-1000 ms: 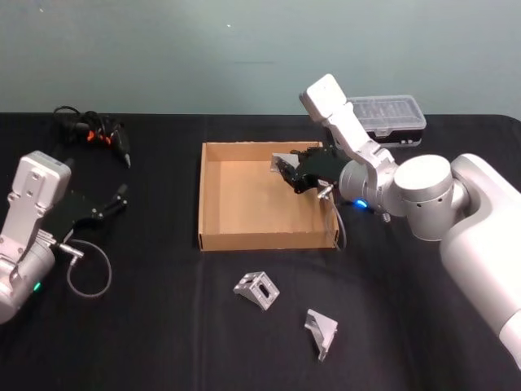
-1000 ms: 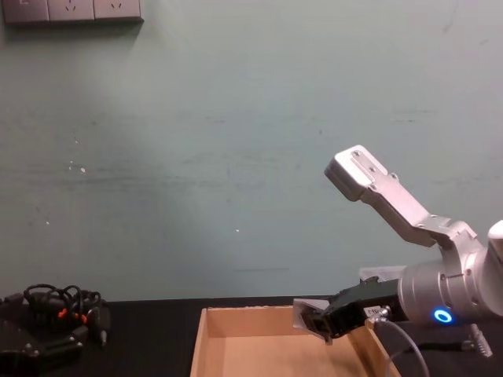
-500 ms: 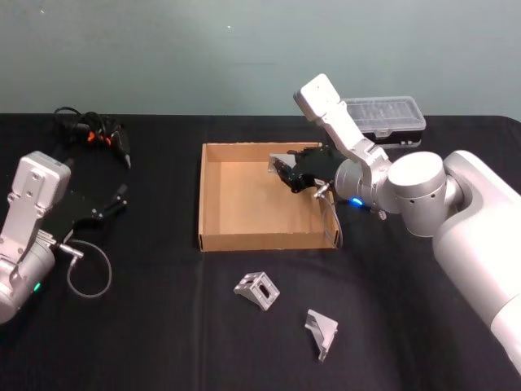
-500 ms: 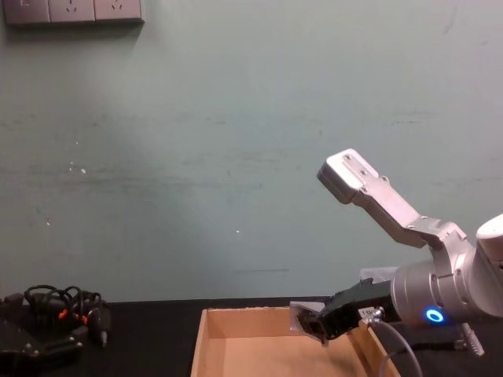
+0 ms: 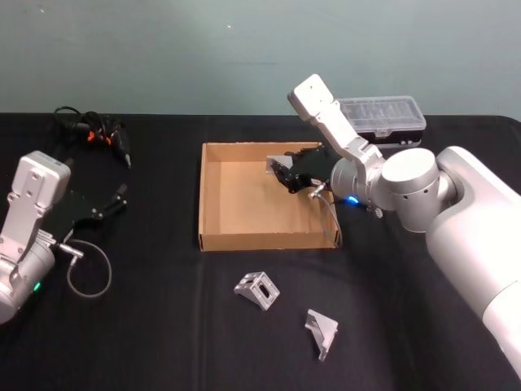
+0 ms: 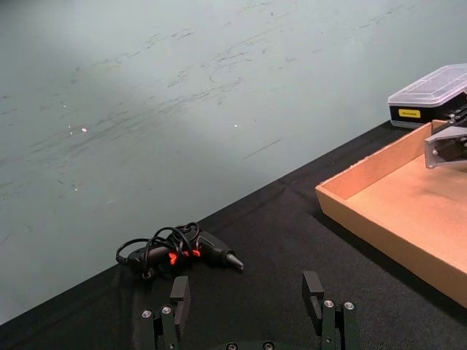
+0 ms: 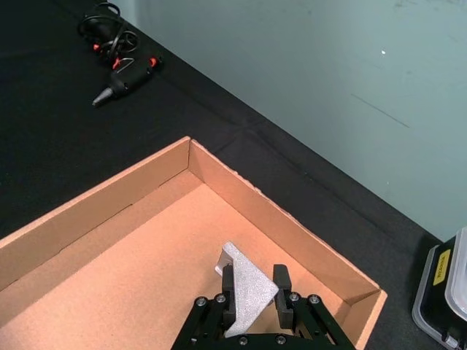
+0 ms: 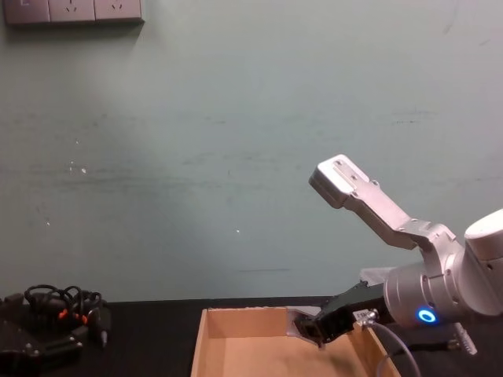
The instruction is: Use one hand to pick up the angle iron from the table and place it into the box.
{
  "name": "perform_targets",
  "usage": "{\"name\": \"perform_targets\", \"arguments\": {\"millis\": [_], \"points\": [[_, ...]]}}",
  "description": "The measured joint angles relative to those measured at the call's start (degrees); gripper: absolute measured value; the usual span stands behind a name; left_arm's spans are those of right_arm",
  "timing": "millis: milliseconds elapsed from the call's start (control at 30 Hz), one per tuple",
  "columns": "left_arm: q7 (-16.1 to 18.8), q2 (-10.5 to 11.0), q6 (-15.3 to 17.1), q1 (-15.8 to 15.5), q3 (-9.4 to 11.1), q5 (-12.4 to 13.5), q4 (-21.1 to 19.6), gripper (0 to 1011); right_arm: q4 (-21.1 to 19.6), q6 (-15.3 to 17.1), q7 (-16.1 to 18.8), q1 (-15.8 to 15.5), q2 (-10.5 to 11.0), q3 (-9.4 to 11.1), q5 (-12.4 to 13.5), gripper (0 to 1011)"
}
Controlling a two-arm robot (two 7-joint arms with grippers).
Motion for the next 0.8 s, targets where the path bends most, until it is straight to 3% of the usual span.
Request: {"name": "perform_targets", "arguments": {"millis": [800], "points": [[0.0,0.0,0.0,0.0,0.0,0.0,0.0,1011,0.2,0.0,0.1,0.1,-0.1,0.0,-0.1,302]]}}
